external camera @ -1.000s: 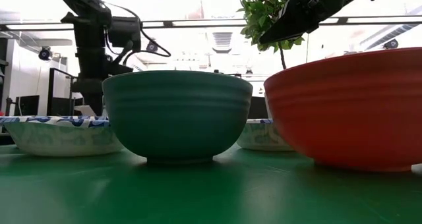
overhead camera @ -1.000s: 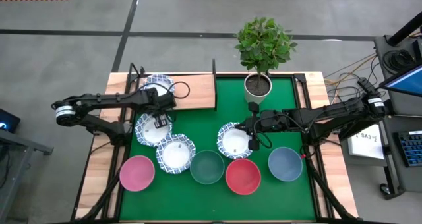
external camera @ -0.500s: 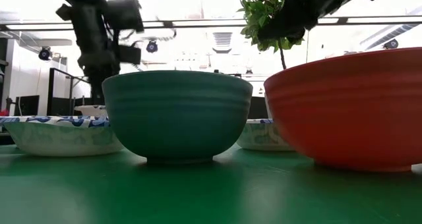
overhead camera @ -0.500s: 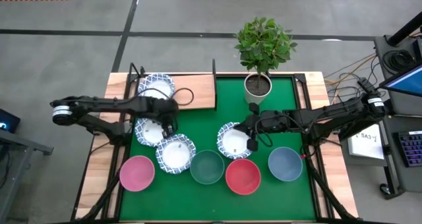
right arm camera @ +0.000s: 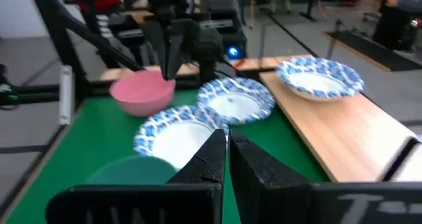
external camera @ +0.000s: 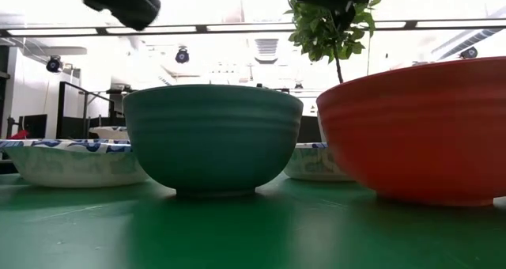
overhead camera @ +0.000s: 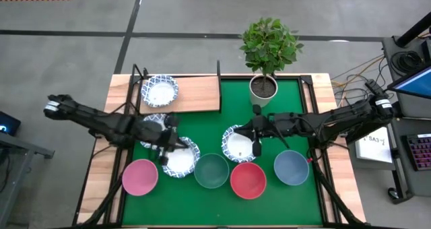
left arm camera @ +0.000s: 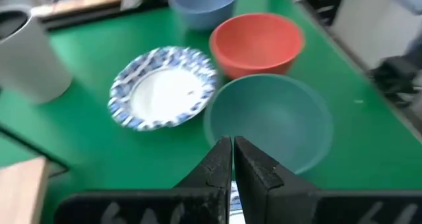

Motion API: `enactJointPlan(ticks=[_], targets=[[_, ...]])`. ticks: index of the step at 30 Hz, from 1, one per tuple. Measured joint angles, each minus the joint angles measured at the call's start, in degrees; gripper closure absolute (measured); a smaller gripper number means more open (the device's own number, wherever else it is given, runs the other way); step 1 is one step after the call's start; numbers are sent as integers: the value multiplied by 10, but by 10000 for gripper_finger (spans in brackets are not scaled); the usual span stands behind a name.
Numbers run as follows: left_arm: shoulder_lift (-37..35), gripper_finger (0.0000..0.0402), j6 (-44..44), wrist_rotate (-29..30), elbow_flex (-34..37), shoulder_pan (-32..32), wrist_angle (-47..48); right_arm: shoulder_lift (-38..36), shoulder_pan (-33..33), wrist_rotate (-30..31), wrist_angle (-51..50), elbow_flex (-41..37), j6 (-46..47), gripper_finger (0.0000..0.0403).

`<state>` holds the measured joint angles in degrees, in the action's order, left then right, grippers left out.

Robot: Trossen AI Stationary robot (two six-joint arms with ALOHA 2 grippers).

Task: Place and stack bowls onto a shelf
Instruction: Put the green bowl on the shelf

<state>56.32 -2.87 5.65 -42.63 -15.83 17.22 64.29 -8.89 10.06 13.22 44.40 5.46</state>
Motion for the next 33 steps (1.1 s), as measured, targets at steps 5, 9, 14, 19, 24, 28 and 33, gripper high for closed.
enactJointPlan(ticks=[5,9,14,19,24,28,33], targets=[[-48,402,4,5,38,-51,-26,33,-25,0,75,1,-12,394],[-82,402,18,19,84,-71,-67,74,-31,0,117,7,-15,394],[-124,402,67,30,134,-73,-86,136,-32,0,54,88,-10,394],[-159,402,58,33,154,-73,-97,214,-32,4,-133,221,-14,394],[-195,402,22,60,121,-73,-37,296,-31,4,-306,365,-16,394],[-214,402,16,73,116,-73,-17,358,-31,2,-427,464,-16,394],[-224,402,25,73,117,-73,29,423,-32,0,-508,553,-16,392]])
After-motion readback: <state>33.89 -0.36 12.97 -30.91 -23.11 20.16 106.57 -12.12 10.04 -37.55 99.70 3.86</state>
